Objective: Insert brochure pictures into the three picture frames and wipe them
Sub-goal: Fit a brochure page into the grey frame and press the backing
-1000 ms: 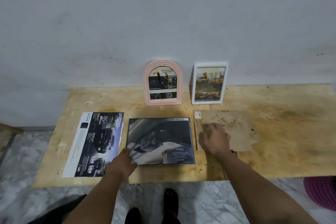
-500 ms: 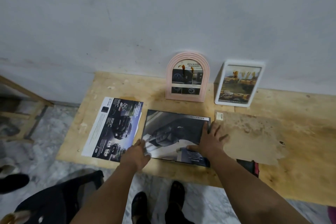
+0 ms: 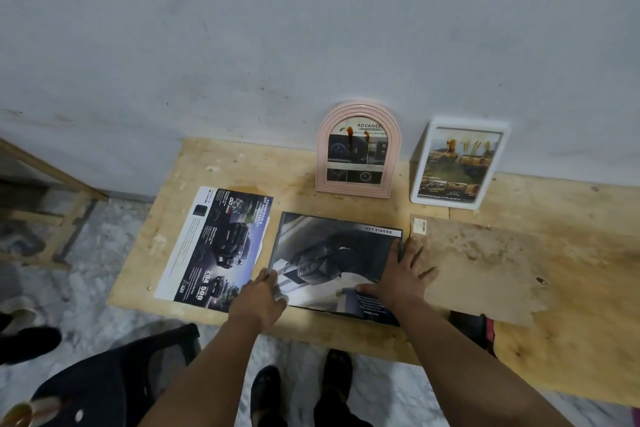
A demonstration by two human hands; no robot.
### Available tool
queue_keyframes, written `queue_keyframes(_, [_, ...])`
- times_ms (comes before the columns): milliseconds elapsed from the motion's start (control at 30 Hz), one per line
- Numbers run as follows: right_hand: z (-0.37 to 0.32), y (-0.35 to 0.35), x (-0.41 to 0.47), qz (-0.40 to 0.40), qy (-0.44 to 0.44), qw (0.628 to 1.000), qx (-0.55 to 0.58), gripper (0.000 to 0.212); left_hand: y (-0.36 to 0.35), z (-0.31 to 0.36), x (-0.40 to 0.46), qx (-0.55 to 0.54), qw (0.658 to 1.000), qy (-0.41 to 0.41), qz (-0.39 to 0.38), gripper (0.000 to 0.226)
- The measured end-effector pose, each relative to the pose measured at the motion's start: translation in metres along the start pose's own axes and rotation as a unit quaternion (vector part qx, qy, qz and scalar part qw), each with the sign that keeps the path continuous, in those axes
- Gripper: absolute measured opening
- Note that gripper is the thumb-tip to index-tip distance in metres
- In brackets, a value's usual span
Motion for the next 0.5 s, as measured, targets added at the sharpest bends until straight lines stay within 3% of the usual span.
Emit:
queue_keyframes(167, [0.001,-0.001,-0.001,0.029,0.017,0.999,0.0,0.144,-0.003,-0.004,0.001,-0.008,1.0,0.003,0.003,0.07])
queue_keyframes(367, [0.006,0.012,0.002,0.088,0.027,0.995,0.027,0.107,-0.001,-0.005,0.003,-0.017,1.0,-0.001,-0.004,0.072])
queue_keyframes(500, [0.008,0.016,0.013,0.055,0.005,0.998,0.005,0.112,-0.001,-0.009,0.004,-0.02,1.0,-0.005,-0.007,0.073])
Point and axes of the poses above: each hand's wrist, its own x-axis towards the middle knuckle, its own y-axis out of the back of the hand, z = x × y, the point moved 5 cm from there along x, towards the middle knuckle, and after that the axes turned 9 degrees about -y, right-handed, at the moved point
